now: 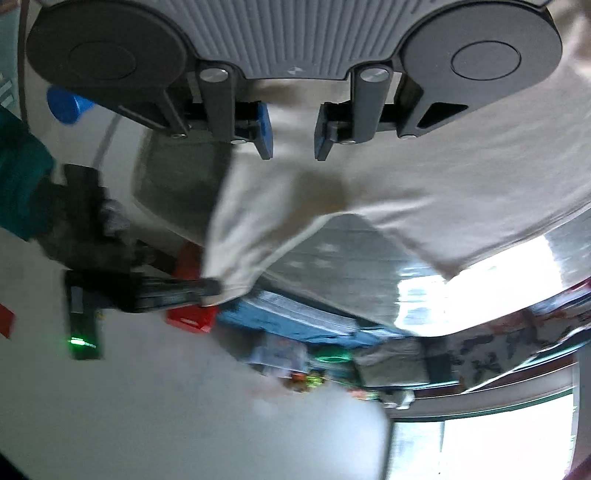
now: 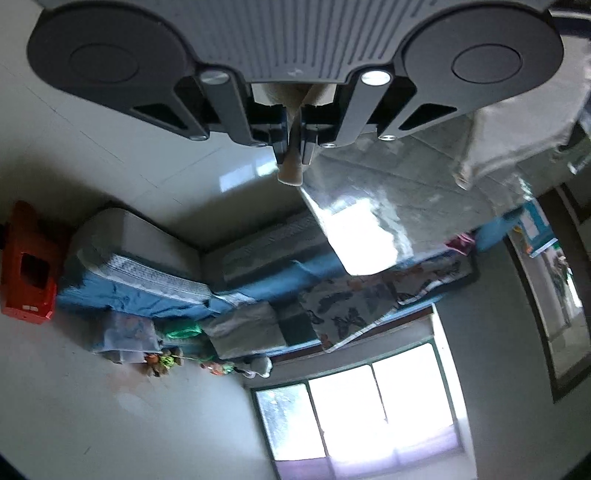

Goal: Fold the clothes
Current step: 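Fold the held edge over the sweatshirt body with the right gripper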

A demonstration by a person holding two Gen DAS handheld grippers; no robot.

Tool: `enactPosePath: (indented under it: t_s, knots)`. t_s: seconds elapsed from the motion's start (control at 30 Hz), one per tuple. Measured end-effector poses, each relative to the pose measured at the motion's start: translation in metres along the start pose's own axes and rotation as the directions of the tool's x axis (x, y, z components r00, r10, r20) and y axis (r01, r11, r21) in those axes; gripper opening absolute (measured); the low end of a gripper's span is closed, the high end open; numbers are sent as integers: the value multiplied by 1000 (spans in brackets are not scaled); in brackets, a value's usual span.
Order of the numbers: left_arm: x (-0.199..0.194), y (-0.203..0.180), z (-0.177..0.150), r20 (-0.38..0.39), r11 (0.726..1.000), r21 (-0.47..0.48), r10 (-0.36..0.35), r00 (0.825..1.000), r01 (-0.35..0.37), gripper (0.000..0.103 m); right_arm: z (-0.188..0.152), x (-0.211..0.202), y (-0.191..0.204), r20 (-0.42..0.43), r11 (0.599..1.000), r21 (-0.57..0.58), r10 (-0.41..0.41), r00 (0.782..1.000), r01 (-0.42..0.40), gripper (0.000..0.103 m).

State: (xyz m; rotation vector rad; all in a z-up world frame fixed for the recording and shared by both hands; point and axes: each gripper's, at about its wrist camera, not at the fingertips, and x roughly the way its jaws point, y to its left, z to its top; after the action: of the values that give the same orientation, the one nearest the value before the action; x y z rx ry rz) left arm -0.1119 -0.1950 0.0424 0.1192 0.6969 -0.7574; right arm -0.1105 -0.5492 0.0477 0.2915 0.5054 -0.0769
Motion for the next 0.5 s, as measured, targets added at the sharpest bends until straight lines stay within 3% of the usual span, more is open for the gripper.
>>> enactPosePath:
  t_s: [0.2, 0.27, 0.5]
  knots:
    - [-4, 18, -12, -33, 998, -65, 16, 999, -18, 30, 25, -21, 31, 35, 993, -44, 108, 994, -106, 5]
    - [-12, 23, -16, -19, 996, -84, 17, 1000, -19, 35, 32, -27, 44, 43, 988, -65, 142, 989, -139, 5]
    - [-63, 57, -34, 43, 983, -168, 75, 996, -67, 33, 50, -43, 96, 46, 953, -165, 265, 963, -254, 5]
